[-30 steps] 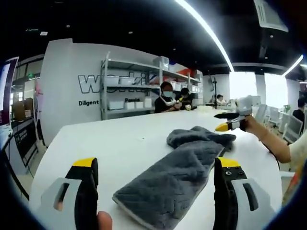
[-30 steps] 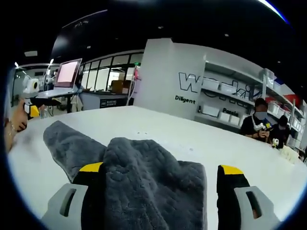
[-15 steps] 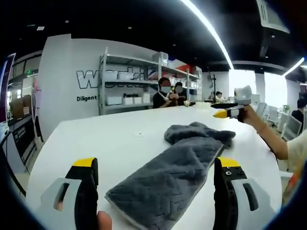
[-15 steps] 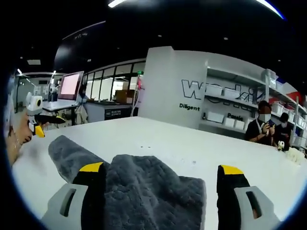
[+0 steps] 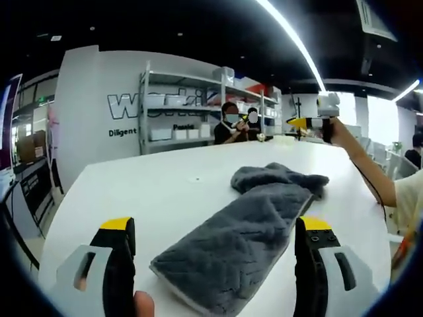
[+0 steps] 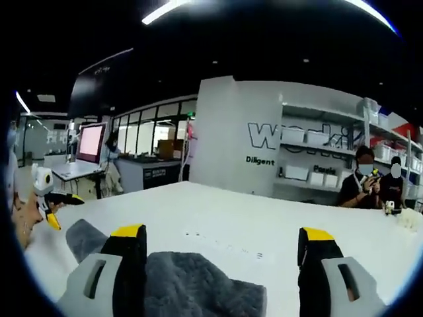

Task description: Fold the towel on the table until its edges align and the towel forms a compact rectangular stack.

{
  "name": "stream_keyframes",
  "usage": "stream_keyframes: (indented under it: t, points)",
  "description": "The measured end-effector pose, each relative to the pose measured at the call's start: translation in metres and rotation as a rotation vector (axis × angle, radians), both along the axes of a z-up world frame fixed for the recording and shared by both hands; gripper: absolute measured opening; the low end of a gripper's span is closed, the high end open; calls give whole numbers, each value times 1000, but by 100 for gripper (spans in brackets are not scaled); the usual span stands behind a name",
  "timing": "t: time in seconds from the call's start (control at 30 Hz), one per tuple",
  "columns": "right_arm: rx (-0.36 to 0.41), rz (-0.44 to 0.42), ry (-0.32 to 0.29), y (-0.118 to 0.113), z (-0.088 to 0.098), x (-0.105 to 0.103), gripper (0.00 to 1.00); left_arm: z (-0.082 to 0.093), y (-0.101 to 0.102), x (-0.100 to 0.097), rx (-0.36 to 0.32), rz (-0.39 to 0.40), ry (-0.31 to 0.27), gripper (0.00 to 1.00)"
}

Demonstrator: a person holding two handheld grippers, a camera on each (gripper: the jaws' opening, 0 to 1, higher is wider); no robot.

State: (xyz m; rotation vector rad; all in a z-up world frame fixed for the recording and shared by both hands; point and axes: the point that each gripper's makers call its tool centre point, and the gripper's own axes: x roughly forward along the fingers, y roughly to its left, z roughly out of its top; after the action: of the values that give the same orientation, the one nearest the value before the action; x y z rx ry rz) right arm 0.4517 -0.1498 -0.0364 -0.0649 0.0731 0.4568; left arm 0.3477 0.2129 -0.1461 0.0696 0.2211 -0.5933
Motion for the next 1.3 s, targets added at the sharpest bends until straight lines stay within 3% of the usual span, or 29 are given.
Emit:
stream_keyframes:
  t: [0.27,0.37,0.5,0.7,0.93,1.13,1.3]
  points:
    - [49,-29,39,-26,-5,26,86,-2,6,2,7,15,9,99]
    - [61,-27,49,-30,-10,34,78,-2,9,4,3,24,11,99]
    - [49,0,75,-29,-18,44,68,-1,11,6,4,28,11,99]
    - [0,37,66,-19,-23,50,57,-4,12,9,10,31,20,99]
    - [-46,83,141,-7,-53,51,36,-5,15,12,17,34,29,99]
    - [-42,86,184,-6,-70,54,29,-9,14,15,21,34,39,99]
    - [-106,117,217,-1,-81,51,26,-10,12,14,24,33,42,99]
